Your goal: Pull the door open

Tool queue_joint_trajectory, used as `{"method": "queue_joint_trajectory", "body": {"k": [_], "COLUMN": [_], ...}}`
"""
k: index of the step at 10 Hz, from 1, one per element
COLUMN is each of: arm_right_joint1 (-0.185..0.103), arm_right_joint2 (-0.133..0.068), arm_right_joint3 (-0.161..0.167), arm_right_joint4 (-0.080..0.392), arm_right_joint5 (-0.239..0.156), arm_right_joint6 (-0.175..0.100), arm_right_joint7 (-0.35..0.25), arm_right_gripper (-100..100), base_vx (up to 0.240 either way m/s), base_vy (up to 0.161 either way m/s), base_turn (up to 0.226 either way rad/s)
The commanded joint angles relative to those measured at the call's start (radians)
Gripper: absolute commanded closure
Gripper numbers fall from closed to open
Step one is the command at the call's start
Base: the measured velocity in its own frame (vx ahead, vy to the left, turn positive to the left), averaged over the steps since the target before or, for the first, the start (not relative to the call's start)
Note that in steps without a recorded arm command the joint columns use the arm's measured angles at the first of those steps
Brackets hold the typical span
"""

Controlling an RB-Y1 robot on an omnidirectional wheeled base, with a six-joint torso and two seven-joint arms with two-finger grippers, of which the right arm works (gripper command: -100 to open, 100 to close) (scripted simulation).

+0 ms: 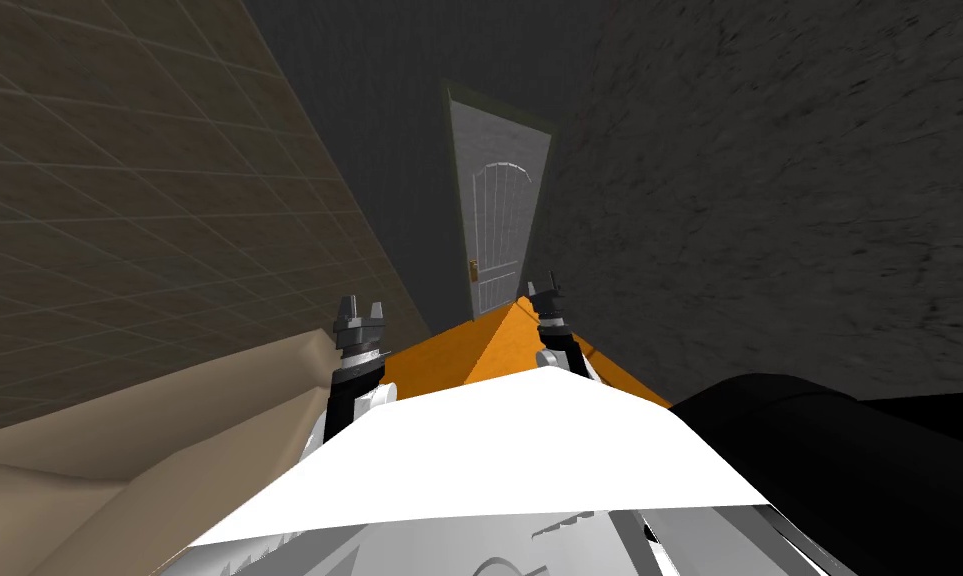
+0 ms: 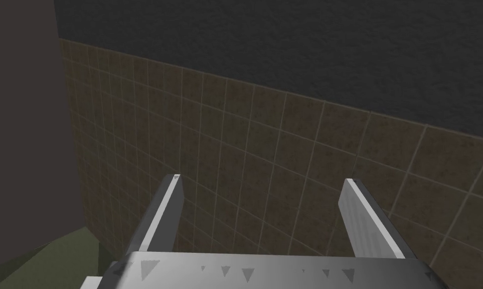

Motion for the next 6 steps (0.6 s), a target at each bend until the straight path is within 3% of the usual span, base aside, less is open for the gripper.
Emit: {"method": "queue_joint_trajectory", "body": {"k": [1, 6], "arm_right_joint1": [-0.008, -0.042], "arm_right_joint2": [-0.017, -0.074], "arm_right_joint3": [0.009, 0.048], "arm_right_joint4": [0.02, 0.106], "arm_right_joint5": [-0.03, -0.134], "arm_right_joint6": [0.002, -0.001], "arm_right_joint7": [-0.031, -0.135], "arm_right_gripper": [-100, -100], "base_vx": [0.115, 0.116], "base_vy": [-0.001, -0.009], "base_turn": [0.064, 0.084]}}
